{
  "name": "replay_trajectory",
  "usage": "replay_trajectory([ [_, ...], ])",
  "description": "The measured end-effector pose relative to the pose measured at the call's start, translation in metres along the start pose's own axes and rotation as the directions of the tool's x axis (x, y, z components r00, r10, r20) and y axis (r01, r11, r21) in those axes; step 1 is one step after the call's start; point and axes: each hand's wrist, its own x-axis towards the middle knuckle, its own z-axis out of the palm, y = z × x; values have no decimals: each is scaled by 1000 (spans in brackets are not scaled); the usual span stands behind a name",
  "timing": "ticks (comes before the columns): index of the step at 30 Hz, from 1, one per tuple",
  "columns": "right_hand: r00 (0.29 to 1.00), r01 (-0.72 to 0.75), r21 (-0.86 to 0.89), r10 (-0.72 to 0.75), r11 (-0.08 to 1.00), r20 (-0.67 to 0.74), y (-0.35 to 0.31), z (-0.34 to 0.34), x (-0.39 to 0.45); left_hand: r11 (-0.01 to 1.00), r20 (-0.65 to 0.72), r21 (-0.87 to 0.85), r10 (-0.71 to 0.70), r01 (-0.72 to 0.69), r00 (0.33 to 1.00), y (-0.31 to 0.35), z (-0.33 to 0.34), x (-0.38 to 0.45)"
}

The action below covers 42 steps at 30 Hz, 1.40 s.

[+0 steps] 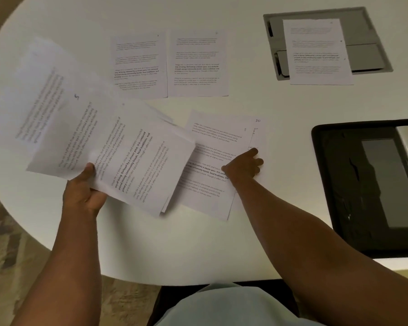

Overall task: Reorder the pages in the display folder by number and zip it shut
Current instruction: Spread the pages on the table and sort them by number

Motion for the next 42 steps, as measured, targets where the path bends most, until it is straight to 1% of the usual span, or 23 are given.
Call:
replay_trajectory([
  [2,1000,26,63,-26,998,10,3,1,-1,999,6,11,-41,41,999,-6,5,1],
  [7,990,141,76,-142,987,6,15,6,3,984,-39,121,-129,133,991,-23,8,4],
  [8,981,194,26,-194,981,18,19,6,6,978,-32,145,-148,151,989,-26,10,3],
  [10,950,311,-181,-302,933,76,26,3,8,964,-1,206,-170,166,985,-32,13,0],
  [11,938,347,-242,-339,906,73,30,3,10,956,27,237,-187,175,982,-35,14,-2],
  [12,924,379,-238,-378,894,53,33,2,10,947,56,259,-213,192,975,-39,14,-5],
  [13,920,391,-141,-391,909,31,34,-2,6,936,79,279,-243,213,967,-43,15,-8],
  [14,922,386,18,-386,923,26,32,-8,0,926,96,295,-272,234,957,-47,14,-11],
  [15,924,361,215,-378,908,47,30,-15,-6,918,108,308,-295,251,949,-50,14,-12],
  [16,913,310,396,-387,864,132,26,-24,-13,912,110,317,-308,260,945,-54,14,-14],
  [17,870,236,524,-418,818,262,22,-32,-20,906,104,328,-316,267,943,-58,14,-15],
  [18,800,157,596,-456,787,390,20,-40,-26,899,105,341,-326,274,940,-61,14,-16],
  [19,742,109,620,-478,777,469,20,-45,-30,892,107,357,-334,278,936,-63,15,-17],
  [20,706,85,635,-496,768,506,21,-47,-33,881,116,381,-347,281,931,-65,17,-19],
  [21,695,89,640,-508,763,509,24,-47,-33,868,126,408,-362,284,924,-67,18,-19],
  [23,744,127,636,-498,761,446,28,-42,-30,850,145,444,-382,285,913,-70,21,-20],
  [25,797,107,630,-445,769,408,30,-41,-25,851,141,452,-363,266,921,-74,23,-18],
  [28,815,72,623,-406,779,414,30,-47,-25,855,107,455,-330,249,938,-79,22,-14],
  [32,844,9,654,-357,756,401,35,-48,-17,850,61,462,-314,252,947,-82,21,-15],
  [34,872,-15,631,-298,776,388,40,-48,-8,846,32,462,-314,265,949,-84,17,-15],
  [38,899,-52,599,-224,799,377,50,-48,4,836,-47,462,-309,295,950,-84,6,-14],
  [40,926,7,537,-208,844,315,56,-45,11,829,-72,472,-302,300,950,-83,3,-15],
  [42,949,144,388,-238,910,206,60,-43,15,833,-71,469,-295,293,953,-82,3,-17],
])
